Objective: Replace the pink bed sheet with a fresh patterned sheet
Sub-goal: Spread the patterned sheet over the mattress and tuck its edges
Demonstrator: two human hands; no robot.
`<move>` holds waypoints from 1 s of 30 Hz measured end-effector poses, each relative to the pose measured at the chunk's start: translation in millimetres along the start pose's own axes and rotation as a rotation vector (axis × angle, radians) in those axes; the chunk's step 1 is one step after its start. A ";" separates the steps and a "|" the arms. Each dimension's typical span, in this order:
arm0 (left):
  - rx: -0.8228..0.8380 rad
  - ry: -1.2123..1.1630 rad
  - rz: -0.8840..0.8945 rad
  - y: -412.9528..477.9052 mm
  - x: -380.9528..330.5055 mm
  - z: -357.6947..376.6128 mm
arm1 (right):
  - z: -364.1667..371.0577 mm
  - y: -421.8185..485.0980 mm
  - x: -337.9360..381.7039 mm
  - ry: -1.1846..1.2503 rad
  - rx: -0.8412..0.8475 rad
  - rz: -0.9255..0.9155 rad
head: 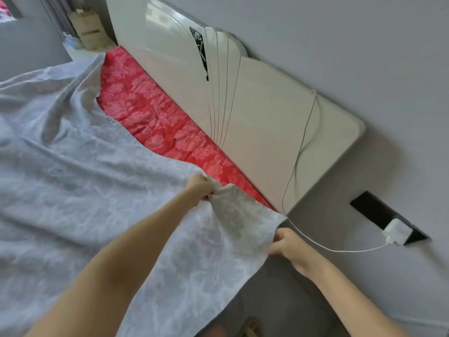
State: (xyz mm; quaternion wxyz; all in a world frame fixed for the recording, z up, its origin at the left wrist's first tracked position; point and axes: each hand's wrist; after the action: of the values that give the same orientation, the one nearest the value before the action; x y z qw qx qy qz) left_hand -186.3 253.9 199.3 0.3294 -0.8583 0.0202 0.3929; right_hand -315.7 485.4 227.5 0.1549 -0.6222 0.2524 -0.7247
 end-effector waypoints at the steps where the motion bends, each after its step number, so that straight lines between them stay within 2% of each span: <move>1: 0.021 -0.029 0.030 1.2 3.2 1.0 | -12.1 12.7 3.4 0.284 -0.011 0.044; 2: 0.035 -0.056 0.042 3.9 7.1 1.5 | -22.4 28.8 8.2 0.491 -0.037 0.089; 3: 0.056 -0.075 0.051 1.6 11.9 2.4 | -26.3 38.9 10.4 0.560 -0.081 0.105; 4: 0.063 -0.078 0.058 3.1 15.6 4.8 | -28.8 52.4 13.2 0.499 -0.117 0.135; 8: 0.075 -0.043 0.083 24.2 19.2 31.5 | -25.6 99.3 12.0 -0.107 -0.066 0.124; 11: 0.066 0.018 0.104 30.4 10.8 58.2 | -24.8 113.4 11.3 -0.020 -0.120 0.158; 14: 0.242 0.033 0.102 36.4 6.4 86.5 | -36.7 129.1 -5.9 -0.130 -0.202 0.101; 16: 0.423 0.112 0.088 56.3 6.5 92.8 | -61.0 143.0 -32.6 -0.247 -0.398 0.146; 17: 0.428 0.164 0.081 70.8 6.7 89.2 | -75.5 145.7 -44.5 -0.330 -0.502 0.189; 18: 0.355 0.245 0.098 92.6 9.2 84.0 | -89.0 146.2 -54.0 -0.420 -0.587 0.256; 20: 0.053 0.537 0.277 137.7 11.4 66.4 | -108.0 146.4 -68.4 -0.559 -0.683 0.324; 22: -0.040 0.826 0.500 187.2 13.9 58.9 | -114.3 147.4 -84.9 -0.616 -0.709 0.313; 26: 0.309 1.531 0.644 262.1 28.6 76.5 | -105.5 150.5 -117.7 -0.779 -0.781 0.271; 30: 0.574 1.876 0.603 295.7 47.8 92.6 | -106.2 159.9 -148.3 -0.817 -0.889 0.318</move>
State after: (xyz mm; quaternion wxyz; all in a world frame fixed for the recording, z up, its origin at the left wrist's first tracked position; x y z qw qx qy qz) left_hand -301.3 87.2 -39.9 0.2615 -0.6678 0.5778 -0.3897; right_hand -407.8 451.8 5.7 0.0712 -0.8090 0.5398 -0.2216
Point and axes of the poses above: each hand's wrist, its own y-axis towards the middle knuckle, its own z-axis out of the palm, x = y × z, and after that the axes turned 6 degrees about y, right-handed
